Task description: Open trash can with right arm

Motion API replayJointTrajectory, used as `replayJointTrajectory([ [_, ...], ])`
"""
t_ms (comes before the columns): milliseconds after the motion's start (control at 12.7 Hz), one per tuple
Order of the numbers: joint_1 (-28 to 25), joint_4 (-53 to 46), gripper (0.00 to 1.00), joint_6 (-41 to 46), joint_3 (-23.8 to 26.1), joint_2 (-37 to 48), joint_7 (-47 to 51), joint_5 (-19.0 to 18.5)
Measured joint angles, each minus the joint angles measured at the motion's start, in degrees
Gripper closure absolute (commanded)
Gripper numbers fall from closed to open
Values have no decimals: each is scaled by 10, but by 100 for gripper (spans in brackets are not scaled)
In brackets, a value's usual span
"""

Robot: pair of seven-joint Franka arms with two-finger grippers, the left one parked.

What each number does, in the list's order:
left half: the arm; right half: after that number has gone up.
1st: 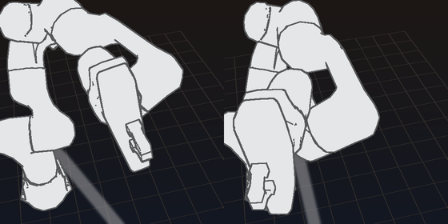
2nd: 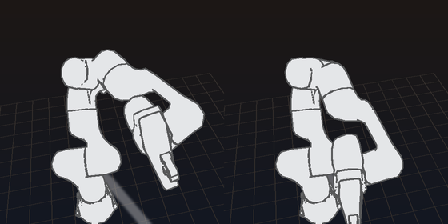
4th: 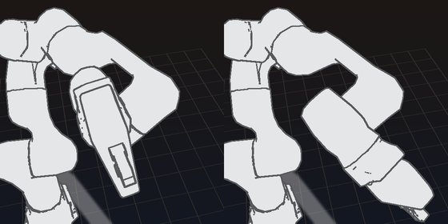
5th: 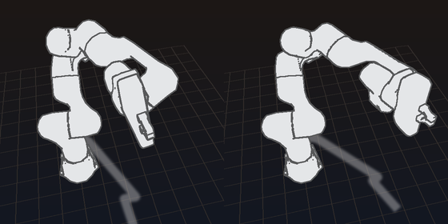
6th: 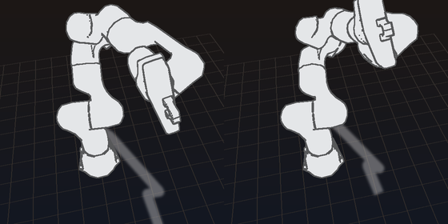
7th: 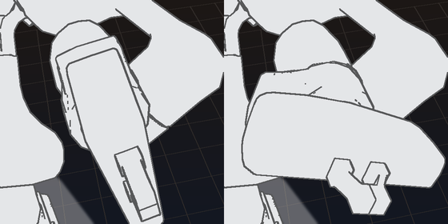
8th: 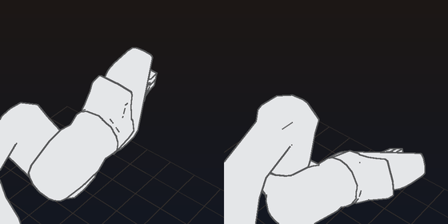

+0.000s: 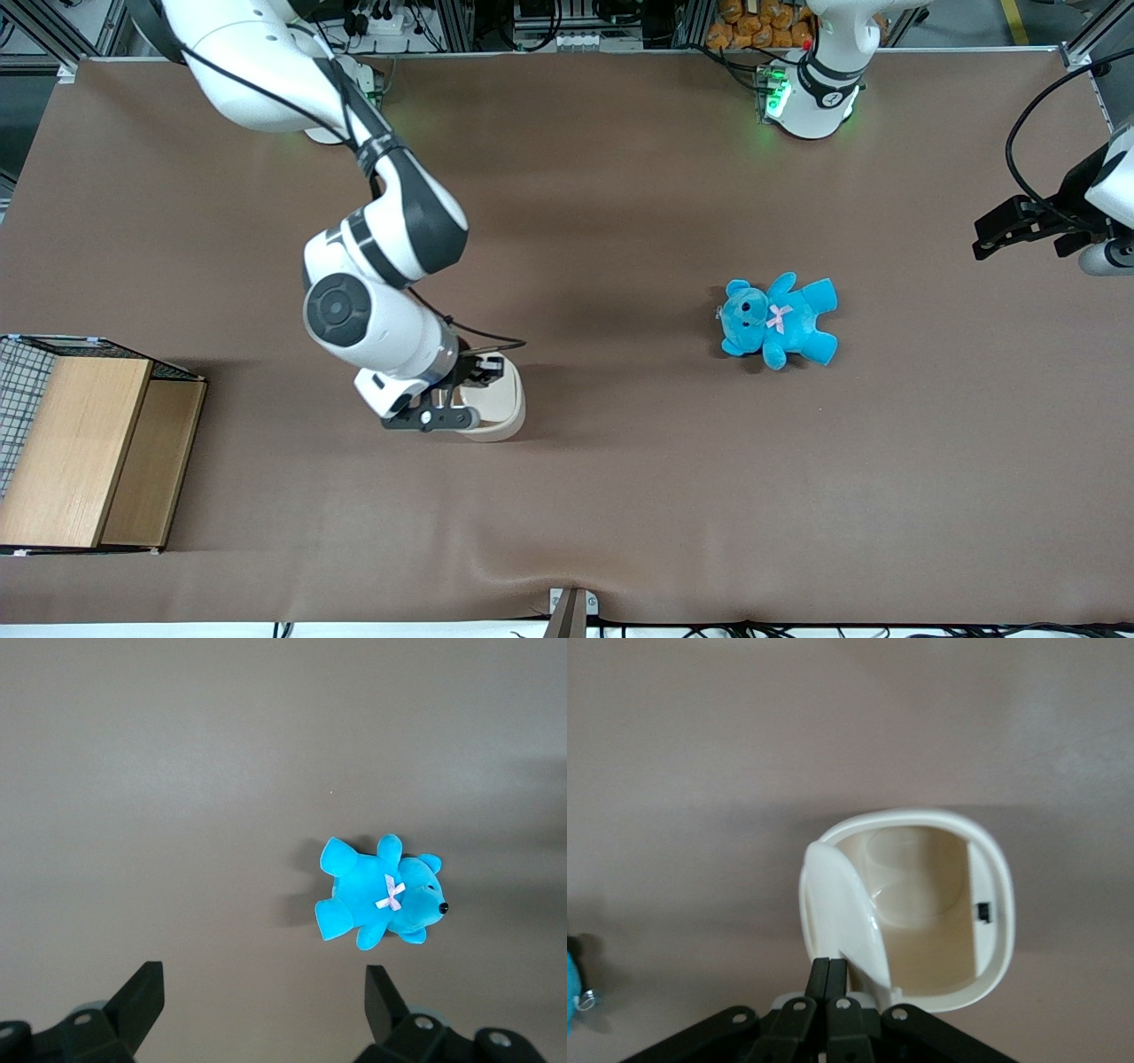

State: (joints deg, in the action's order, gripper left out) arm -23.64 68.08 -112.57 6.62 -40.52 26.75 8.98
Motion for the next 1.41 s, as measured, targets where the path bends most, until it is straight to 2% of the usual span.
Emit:
replayJointTrajectory([
  [157, -3, -8, 99, 12, 1, 0, 4, 1],
  [236, -2, -16, 87, 19, 5, 0, 11, 2],
  [314, -1, -24, 69, 24, 15, 0, 26, 3],
  [393, 0, -33, 56, 28, 25, 0, 42, 3],
  [471, 0, -41, 1, 35, 32, 0, 53, 3],
  [1021, 15, -70, 0, 115, 36, 28, 59, 0],
  [1414, 89, -71, 0, 214, 35, 76, -8, -2],
])
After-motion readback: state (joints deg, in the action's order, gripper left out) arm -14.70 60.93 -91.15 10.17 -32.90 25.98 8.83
